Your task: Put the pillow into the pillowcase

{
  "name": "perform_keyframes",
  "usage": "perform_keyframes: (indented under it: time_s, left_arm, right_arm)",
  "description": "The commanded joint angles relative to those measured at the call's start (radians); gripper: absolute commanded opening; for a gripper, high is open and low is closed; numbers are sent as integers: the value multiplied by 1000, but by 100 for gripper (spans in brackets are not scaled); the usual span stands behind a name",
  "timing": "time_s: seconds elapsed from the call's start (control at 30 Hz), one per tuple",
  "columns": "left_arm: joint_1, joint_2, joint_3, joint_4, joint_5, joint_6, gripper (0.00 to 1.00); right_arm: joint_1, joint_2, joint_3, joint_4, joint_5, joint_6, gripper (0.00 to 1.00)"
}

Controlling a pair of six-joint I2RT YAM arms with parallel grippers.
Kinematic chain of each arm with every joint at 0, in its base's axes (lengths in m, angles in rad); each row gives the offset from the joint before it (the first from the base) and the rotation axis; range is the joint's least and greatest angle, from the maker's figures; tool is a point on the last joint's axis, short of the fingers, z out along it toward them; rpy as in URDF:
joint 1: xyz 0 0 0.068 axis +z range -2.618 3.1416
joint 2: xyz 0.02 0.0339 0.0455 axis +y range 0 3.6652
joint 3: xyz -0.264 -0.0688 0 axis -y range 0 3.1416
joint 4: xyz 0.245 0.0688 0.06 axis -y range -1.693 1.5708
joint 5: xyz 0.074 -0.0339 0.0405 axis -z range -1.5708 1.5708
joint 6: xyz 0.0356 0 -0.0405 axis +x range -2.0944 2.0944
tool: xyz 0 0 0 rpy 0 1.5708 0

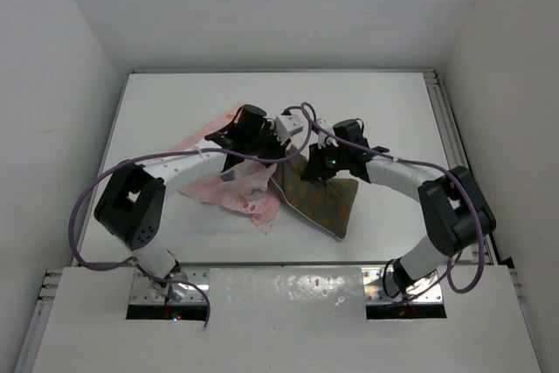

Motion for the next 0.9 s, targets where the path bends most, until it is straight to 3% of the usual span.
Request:
perform_keyframes:
  time_s: [0.0,0.07,0.2,0.23,0.27,0.5,0.57,0.63,0.7,0.8,0.83,0.87]
  left_arm:
    - [-6,-67,12,83,-5,7,12]
    - [-6,-76,-30,87,-56,16,0]
    - [-3,-104,-51,51,-35,72,0]
    - [-2,-104,-49,46,-24,81,7]
    - [-2,-99,-45,46,-25,88,22]
    - [-2,-104,-107,136,-57,116,22]
    - [-2,-104,-104,133,-48,104,35]
    - [0,-108,-94,121,-28,99,55]
    - [0,-110,-95,115,-27,111,59]
    - [4,-111,-115,121,-63,124,41]
    - [6,-115,-120,122,-70,119,23]
    - [7,-115,-121,122,-73,119,14]
  right_arm:
    - [24,-66,-23,49,-23,25,0]
    - [27,-71,-36,47,-12,34,0]
    - [41,-78,-46,33,-3,46,0]
    - [44,-81,-48,32,0,48,0]
    - [47,-81,-49,27,2,46,0]
    - [69,-69,-25,-17,13,49,0]
    - [72,-81,-34,-16,25,54,0]
    - [72,-89,-52,-8,33,60,0]
    - [72,-91,-53,-16,34,59,0]
    - [72,-88,-46,-25,33,52,0]
    - [72,-88,-46,-25,34,52,0]
    - [72,-89,-48,-20,34,54,0]
